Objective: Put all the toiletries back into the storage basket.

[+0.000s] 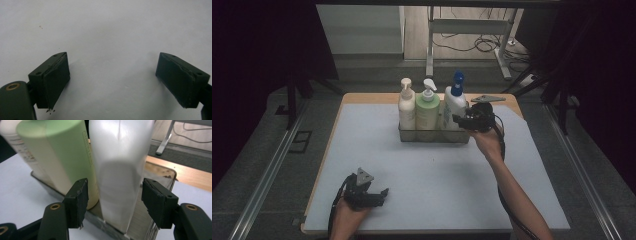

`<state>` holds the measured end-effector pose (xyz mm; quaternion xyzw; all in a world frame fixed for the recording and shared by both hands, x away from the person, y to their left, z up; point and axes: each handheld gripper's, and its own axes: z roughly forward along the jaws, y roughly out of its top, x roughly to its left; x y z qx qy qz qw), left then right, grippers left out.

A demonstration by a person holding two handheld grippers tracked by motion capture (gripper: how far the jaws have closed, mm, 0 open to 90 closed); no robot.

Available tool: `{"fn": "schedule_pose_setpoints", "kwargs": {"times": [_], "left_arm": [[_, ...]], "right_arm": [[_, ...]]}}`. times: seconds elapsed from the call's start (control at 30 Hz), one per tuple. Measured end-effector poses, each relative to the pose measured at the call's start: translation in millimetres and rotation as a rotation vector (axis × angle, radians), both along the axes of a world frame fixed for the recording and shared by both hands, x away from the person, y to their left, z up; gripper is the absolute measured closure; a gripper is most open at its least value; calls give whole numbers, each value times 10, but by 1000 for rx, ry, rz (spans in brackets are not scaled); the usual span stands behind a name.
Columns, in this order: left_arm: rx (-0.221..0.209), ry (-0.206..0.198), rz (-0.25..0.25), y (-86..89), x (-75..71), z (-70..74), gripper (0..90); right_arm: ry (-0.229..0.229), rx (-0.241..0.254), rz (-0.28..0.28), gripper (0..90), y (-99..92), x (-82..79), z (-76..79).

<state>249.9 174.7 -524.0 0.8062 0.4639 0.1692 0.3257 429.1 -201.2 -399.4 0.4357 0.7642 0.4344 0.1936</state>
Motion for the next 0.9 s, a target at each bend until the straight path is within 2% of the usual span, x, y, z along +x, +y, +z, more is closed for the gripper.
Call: {"fn": "schedule_pose_setpoints", "kwargs": {"times": [0.1, 0.2, 0.33, 0.6, 0.73, 0.9], "left_arm": [[0, 0, 0, 0, 0, 0, 116], [0, 0, 0, 0, 0, 0, 116], [0, 0, 0, 0, 0, 0, 116], [-1, 0, 0, 1, 1, 0, 116], [-1, 0, 0, 1, 0, 0, 116], [-1, 0, 0, 1, 1, 0, 116]], "right_arm": [[17, 17, 14, 367, -69, -42, -2], [33, 22, 4, 369, -144, -71, -21], [44, -10, -16, 415, -254, -80, -63], [55, -20, -62, 626, -386, 34, -124], [50, -29, -62, 761, -350, 126, -151], [54, -65, -68, 879, -276, 250, -190]]}}
